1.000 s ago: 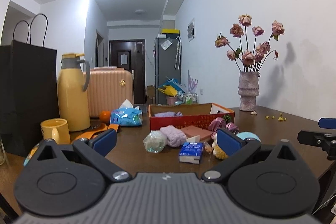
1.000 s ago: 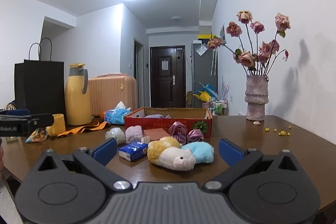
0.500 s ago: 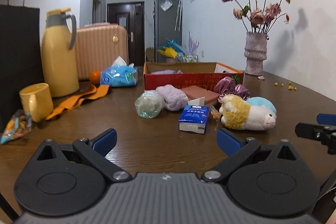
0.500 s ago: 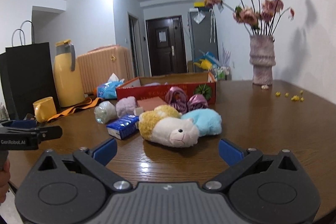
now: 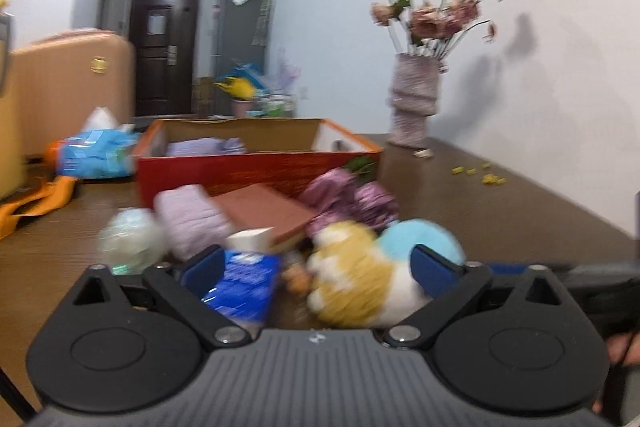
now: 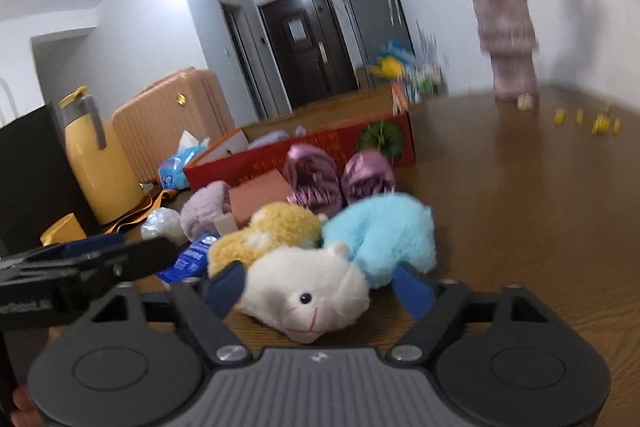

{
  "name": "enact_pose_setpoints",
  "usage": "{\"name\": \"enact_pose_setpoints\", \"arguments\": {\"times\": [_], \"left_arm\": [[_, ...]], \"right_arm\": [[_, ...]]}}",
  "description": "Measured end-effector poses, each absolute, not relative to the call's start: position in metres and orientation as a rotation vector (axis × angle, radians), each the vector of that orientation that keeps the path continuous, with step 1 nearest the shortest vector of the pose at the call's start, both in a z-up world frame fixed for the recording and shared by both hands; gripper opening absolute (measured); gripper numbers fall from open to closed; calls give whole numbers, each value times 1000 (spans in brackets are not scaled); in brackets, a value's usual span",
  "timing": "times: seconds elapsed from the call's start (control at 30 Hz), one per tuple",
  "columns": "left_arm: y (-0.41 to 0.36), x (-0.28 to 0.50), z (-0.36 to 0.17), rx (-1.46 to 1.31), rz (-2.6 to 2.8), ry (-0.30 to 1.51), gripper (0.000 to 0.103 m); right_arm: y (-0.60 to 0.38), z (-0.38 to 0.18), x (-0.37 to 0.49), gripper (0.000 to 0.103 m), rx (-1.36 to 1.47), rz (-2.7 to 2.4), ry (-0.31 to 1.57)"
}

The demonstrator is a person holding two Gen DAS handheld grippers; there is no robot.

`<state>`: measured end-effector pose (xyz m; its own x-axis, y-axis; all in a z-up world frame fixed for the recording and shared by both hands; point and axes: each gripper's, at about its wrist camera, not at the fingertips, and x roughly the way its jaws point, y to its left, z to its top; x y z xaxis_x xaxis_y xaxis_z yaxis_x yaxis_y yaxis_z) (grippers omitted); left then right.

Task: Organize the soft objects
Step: 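Lower the right gripper onto the white-and-yellow plush sheep and close it, then lift the plush sheep with the right gripper and carry it toward the box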

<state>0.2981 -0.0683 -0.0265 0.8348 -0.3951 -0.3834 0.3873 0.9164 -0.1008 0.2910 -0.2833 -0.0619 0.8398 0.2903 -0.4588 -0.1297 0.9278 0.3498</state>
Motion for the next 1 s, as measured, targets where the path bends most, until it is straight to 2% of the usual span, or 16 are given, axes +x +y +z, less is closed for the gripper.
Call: {"name": "enact_pose_setpoints", "arguments": {"times": [0.03, 0.1, 0.17, 0.2, 0.47, 0.57, 0.63, 0.7, 0.73, 0.77, 0.8, 0.83, 0.87, 1.0], "left_arm": [[-72, 305, -28, -33, -425, 429, 83], [-76, 320, -34, -65, -456, 482, 53], [-76, 330, -41, -110, -487, 539, 33], [-75, 332, -44, -136, -488, 551, 34], [-60, 287, -38, -151, -520, 596, 31], [-50, 263, -37, -150, -505, 594, 32], [-42, 254, -35, -152, -468, 569, 39], [-36, 253, -34, -138, -393, 550, 55], [-34, 252, -32, -127, -351, 540, 58], [-31, 251, -30, -116, -325, 521, 66], [-27, 248, -27, -106, -307, 500, 78], [-21, 244, -22, -102, -292, 474, 82], [-16, 239, -19, -102, -284, 451, 85], [5, 226, -10, -93, -250, 419, 91]], "right_arm": [[-286, -66, 296, 71, 337, 231, 548], [-288, -72, 299, 68, 371, 249, 561], [-290, -77, 300, 60, 402, 280, 567], [-290, -78, 299, 56, 411, 296, 573], [-286, -66, 260, 56, 315, 333, 597], [-278, -60, 236, 57, 255, 380, 601], [-267, -55, 221, 58, 222, 441, 606], [-254, -52, 212, 58, 207, 519, 602], [-245, -51, 207, 59, 201, 573, 595], [-236, -50, 202, 63, 193, 619, 585], [-227, -48, 197, 73, 188, 657, 570], [-216, -48, 193, 81, 187, 699, 539], [-208, -48, 190, 83, 187, 727, 512], [-181, -45, 190, 83, 127, 774, 514]]}}
